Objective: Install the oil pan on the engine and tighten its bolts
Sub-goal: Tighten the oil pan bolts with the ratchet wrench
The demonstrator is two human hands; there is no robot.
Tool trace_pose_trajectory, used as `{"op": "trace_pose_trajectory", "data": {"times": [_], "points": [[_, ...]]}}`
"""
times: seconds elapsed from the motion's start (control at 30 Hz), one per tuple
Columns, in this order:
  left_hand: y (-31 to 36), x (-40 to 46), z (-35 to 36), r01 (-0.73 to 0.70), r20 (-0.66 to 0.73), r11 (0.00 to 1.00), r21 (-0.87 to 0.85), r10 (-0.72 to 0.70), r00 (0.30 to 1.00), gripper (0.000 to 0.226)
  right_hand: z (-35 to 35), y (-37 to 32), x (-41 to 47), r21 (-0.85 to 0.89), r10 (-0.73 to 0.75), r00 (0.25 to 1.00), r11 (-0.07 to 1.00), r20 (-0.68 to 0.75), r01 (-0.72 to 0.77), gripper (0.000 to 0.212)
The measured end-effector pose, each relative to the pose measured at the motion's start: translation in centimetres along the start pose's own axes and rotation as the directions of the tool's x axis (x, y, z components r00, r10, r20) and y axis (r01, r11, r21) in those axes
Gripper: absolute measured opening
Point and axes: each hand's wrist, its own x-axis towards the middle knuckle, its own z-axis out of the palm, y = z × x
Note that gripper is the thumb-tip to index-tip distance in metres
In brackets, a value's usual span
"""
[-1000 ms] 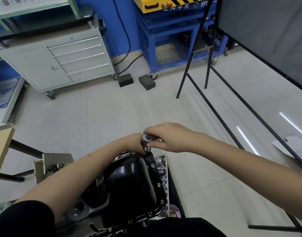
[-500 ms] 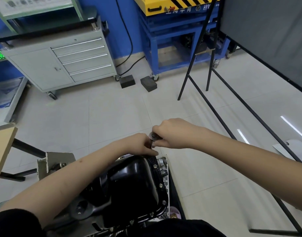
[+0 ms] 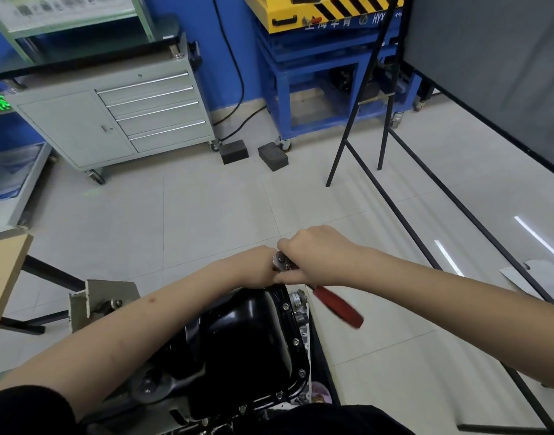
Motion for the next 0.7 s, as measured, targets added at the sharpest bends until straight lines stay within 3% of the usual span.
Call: {"op": "trace_pose_trajectory", "data": {"times": [0.1,0.2,0.3,0.4,0.5,0.6,0.7], "points": [[0.16,-0.27,0.04,-0.022,0.011,0.997,-0.071,0.023,1.0,0.029,-0.08,0.03,0.15,-0.056,-0.094,0.995,0.994,-0.014,0.093,0.019],[0.04,-0.36,-0.1,-0.016,0.04,0.991,-0.132,0.022,0.999,0.019,-0.44,0.31,0.59,-0.104,-0.195,0.981,0.976,-0.014,0.192,0.022],[-0.18,-0.66,-0.37,-0.018,0.032,0.991,-0.131,0.022,0.999,0.031,-0.54,0.19,0.78,-0.039,-0.086,0.995,0.996,-0.047,0.084,0.024],[-0.29,-0.99,-0.26,0.053,0.022,0.998,-0.013,-0.053,0.998,0.016,-0.19,-0.19,0.56,-0.025,-0.01,0.999,1.0,-0.032,0.009,0.034],[0.06,-0.95,-0.18,0.017,0.004,1.0,-0.021,-0.017,1.0,0.02,-0.1,-0.09,0.53,-0.09,-0.097,0.993,0.992,-0.069,0.09,0.018],[0.07,-0.62,-0.23,-0.001,0.016,1.0,-0.009,0.001,1.0,0.02,-0.34,0.51,0.73,-0.127,-0.213,0.975,0.971,-0.069,0.203,0.024],[-0.03,-0.9,-0.37,0.002,0.047,1.0,0.006,-0.002,0.999,0.027,-0.43,0.58,1.0,-0.116,-0.164,0.983,0.981,-0.077,0.155,0.023]]}}
